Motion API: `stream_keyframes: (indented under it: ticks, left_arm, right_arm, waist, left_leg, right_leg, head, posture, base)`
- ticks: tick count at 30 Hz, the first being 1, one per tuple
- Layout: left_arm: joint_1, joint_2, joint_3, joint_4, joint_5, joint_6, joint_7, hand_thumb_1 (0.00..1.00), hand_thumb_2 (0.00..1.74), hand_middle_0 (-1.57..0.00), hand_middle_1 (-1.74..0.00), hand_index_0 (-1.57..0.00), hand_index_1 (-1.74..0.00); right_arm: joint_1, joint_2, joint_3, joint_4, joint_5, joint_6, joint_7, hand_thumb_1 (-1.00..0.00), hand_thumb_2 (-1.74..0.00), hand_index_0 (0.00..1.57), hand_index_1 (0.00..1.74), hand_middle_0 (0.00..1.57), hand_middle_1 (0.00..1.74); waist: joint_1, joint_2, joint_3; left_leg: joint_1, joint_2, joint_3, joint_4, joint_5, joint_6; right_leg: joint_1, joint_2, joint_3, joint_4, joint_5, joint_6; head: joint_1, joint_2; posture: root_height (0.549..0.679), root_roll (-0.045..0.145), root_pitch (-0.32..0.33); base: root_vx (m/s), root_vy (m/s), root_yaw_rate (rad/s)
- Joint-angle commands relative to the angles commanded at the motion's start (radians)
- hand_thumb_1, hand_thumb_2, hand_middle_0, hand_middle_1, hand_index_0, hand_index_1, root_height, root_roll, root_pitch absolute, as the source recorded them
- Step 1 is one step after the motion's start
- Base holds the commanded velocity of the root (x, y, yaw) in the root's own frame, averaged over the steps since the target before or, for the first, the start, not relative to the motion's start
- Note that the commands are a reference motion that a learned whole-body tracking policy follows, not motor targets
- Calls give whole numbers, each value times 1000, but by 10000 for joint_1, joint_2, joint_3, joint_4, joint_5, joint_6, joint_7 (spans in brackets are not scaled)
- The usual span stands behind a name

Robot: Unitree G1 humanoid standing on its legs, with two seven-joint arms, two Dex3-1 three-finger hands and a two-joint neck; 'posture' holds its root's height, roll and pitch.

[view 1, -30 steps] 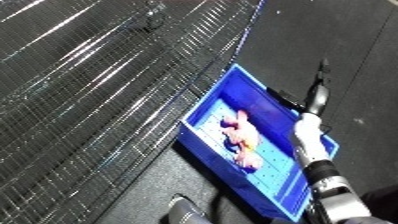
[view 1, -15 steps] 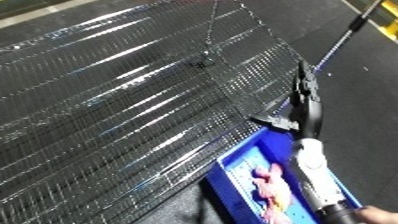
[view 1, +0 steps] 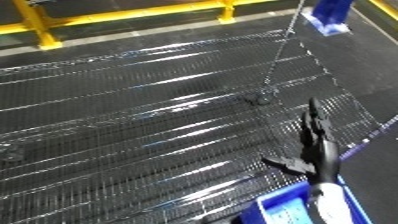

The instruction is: Pick up the object and place it into the box

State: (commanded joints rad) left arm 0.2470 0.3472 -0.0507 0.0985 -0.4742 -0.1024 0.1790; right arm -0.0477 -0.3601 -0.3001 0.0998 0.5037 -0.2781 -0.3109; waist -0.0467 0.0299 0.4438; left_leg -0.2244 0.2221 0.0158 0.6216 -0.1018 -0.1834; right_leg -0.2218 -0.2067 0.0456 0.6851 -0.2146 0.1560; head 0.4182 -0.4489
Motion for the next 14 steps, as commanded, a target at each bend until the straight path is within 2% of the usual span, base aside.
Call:
stream_keyframes:
  ticks: [5,14]
  left_arm:
    - [-113,-25,2,23,61,-12,37,1000,1740,-1570,-1740,-1570,-1740]
    - [-291,-8,-21,77,202,-1,148,1000,1740,-1570,-1740,-1570,-1740]
  right_arm:
    - [-99,-43,676,40,13,179,361,0,0,0,0,0,0]
    - [-293,-93,1365,-31,-308,377,573,0,0,0,0,0,0]
  waist:
    - [201,-110,1]
    - [485,-230,57]
  left_leg:
    - [-12,-29,-67,-65,15,14]
    - [-96,-49,-198,-70,29,33]
  right_leg:
    - [-6,-27,-71,8,-10,14]
    - [3,-63,-202,139,-88,22]
  head:
    - [-687,2]
    - [-1763,-455]
  posture:
    - [635,44,-217]
    - [634,40,-214]
  base:
    - [19,2,43]
    - [11,4,61]
